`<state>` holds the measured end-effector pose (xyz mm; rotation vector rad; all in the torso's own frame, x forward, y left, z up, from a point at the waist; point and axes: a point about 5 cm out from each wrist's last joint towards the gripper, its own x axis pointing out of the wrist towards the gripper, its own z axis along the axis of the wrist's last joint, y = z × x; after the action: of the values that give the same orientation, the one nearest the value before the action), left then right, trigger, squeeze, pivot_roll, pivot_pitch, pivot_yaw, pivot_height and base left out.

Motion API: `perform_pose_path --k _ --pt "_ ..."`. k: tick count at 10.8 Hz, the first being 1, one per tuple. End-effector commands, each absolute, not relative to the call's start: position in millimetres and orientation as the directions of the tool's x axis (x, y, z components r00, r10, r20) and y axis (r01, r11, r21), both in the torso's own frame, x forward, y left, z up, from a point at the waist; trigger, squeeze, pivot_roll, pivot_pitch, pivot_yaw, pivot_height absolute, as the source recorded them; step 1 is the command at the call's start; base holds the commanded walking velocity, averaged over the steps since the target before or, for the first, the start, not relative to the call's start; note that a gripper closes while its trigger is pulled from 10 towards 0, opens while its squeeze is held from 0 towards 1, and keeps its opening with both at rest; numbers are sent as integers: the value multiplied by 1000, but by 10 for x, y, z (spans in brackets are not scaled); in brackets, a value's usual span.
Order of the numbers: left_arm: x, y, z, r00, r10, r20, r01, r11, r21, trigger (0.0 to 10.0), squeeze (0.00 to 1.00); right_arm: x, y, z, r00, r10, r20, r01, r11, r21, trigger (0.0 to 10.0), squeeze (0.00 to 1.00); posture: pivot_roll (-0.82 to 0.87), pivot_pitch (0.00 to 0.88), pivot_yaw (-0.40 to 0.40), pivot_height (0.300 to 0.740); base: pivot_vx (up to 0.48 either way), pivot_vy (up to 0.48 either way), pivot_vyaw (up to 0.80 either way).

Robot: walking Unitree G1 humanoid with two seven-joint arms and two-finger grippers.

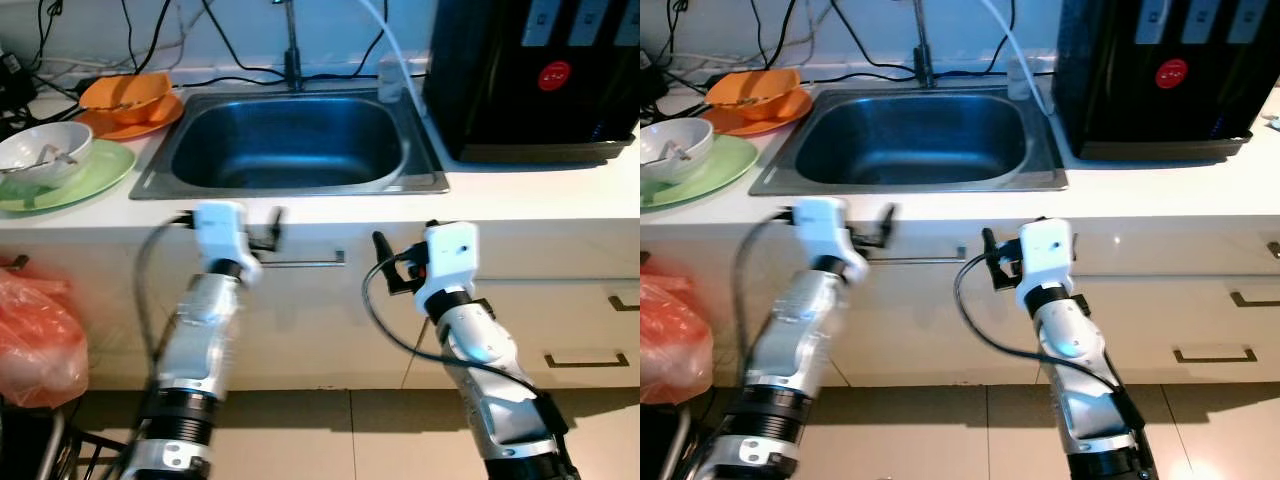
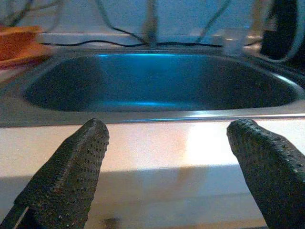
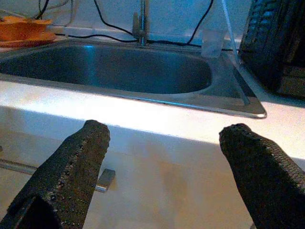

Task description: Kitchen organization

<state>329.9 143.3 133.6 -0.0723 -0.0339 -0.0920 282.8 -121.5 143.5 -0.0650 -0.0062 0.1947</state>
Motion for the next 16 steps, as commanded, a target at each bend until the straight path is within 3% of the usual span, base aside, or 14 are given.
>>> perform_pose_path --k 1,6,8,9,13,16 --pt "3272 1511 1318 997 -70 24 71 996 -57 10000 0 2829 -1258 1501 984 180 11 -179 983 -37 10000 0 -102 0 62 740 0 0 0" --pt "3153 1474 1199 994 -103 -39 98 988 -118 10000 0 2801 -1394 1466 998 -27 -49 28 1000 13 10000 0 -98 0 58 740 0 0 0" --pt "3103 1552 1169 996 -21 -89 25 998 51 10000 0 2790 -1391 1505 1000 5 -8 -4 1000 7 10000 0 -90 0 56 740 0 0 0" --pt "3087 1526 1206 993 -97 -64 98 995 20 10000 0 2789 -1386 1537 1000 -6 9 6 1000 -22 10000 0 -89 0 56 740 0 0 0" --pt "2934 1599 1258 993 -88 -76 86 996 -30 10000 0 2795 -1388 1572 997 81 3 -81 996 -42 10000 0 -72 0 24 740 0 0 0" --pt "2854 1592 1285 986 -144 -81 147 989 29 10000 0 2814 -1310 1576 990 141 4 -140 989 -52 10000 0 -52 0 6 740 0 0 0"
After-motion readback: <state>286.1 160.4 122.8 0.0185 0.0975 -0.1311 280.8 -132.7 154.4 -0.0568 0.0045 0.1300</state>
